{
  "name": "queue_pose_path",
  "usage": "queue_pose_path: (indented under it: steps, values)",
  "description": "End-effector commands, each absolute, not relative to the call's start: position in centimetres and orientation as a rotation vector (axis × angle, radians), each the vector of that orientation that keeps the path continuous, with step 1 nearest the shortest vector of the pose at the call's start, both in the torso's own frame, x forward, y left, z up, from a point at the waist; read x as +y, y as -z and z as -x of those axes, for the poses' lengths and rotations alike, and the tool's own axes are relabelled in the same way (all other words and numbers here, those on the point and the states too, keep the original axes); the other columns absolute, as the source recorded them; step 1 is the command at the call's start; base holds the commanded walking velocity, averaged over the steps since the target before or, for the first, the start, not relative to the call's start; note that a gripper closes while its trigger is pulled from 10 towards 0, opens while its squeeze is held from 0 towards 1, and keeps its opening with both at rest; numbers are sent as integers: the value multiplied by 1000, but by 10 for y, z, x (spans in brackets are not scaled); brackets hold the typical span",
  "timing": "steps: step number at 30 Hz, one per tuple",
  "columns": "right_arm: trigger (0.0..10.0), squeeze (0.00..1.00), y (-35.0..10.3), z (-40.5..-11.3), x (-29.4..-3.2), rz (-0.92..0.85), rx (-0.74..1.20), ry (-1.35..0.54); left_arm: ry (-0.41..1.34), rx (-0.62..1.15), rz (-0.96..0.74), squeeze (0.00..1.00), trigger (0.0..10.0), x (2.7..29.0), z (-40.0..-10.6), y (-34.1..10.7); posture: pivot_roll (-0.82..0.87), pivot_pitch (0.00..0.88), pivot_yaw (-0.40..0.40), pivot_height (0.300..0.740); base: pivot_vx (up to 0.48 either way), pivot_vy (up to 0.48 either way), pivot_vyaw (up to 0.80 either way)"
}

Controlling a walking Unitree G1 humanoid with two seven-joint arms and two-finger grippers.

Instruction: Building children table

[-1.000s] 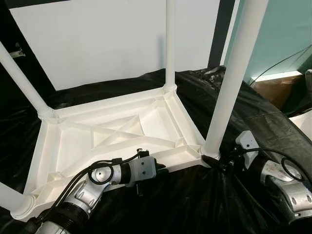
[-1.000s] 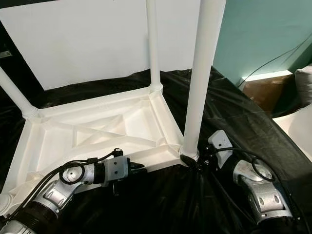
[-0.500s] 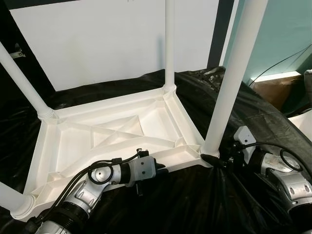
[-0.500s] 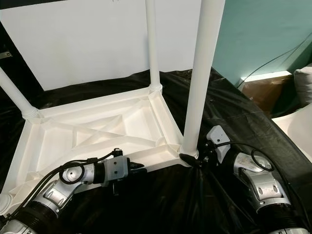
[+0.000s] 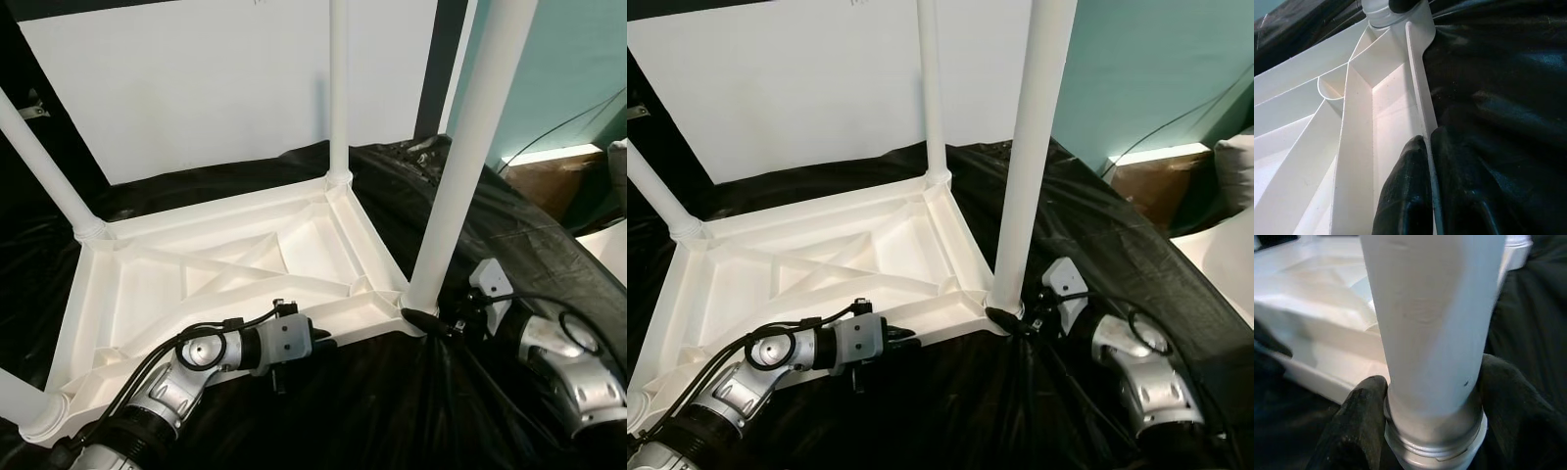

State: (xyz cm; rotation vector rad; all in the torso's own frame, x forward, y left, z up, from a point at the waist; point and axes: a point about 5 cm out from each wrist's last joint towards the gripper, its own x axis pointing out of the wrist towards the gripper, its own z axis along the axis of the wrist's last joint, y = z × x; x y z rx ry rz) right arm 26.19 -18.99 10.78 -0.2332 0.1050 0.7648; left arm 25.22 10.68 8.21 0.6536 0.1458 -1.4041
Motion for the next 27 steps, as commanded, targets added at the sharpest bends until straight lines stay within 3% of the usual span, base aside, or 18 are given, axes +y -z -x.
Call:
queue_pose_path:
  steps: [1,2,3,4,7,17,21,22,24,25,26,27]
  values:
    - [0,0,-102,-261,-179,127,91,-676,1492,499,-641,0,10000,126,-221,-26,-36,7,6,740,0,0,0]
    - [0,0,-99,-263,-182,67,65,-507,1492,497,-642,0,10000,126,-221,-27,-33,9,5,740,0,0,0]
    - [0,0,-99,-263,-182,67,65,-507,1492,497,-642,0,10000,126,-221,-27,-33,9,5,740,0,0,0]
    - [0,0,-89,-255,-183,-4,50,-218,1493,495,-641,0,10000,126,-221,-27,-31,10,5,740,0,0,0]
    - [0,0,-79,-243,-177,-38,71,-60,1493,496,-640,0,10000,126,-221,-27,-30,9,5,740,0,0,0]
    - [0,0,-82,-244,-176,-13,53,176,1489,501,-648,0,10000,127,-223,-26,-29,2,8,740,0,0,0]
    - [0,0,-84,-245,-171,2,43,168,1488,498,-646,0,10000,126,-223,-27,-29,2,5,740,0,0,0]
    - [4157,0,-86,-246,-168,12,38,145,1488,498,-644,0,10000,126,-223,-27,-30,2,3,740,0,0,0]
    - [4157,0,-87,-247,-165,22,33,116,1488,498,-642,0,10000,125,-222,-27,-31,1,2,740,0,0,0]
    - [10000,0,-87,-248,-164,31,33,94,1488,498,-641,0,10000,125,-222,-27,-33,2,0,740,0,0,0]
    - [10000,0,-87,-249,-163,37,34,84,1489,498,-640,0,10000,125,-222,-27,-33,2,0,740,0,0,0]
    - [10000,1000,-91,-252,-164,34,15,42,1489,499,-638,0,10000,125,-222,-27,-36,4,-2,740,0,0,0]
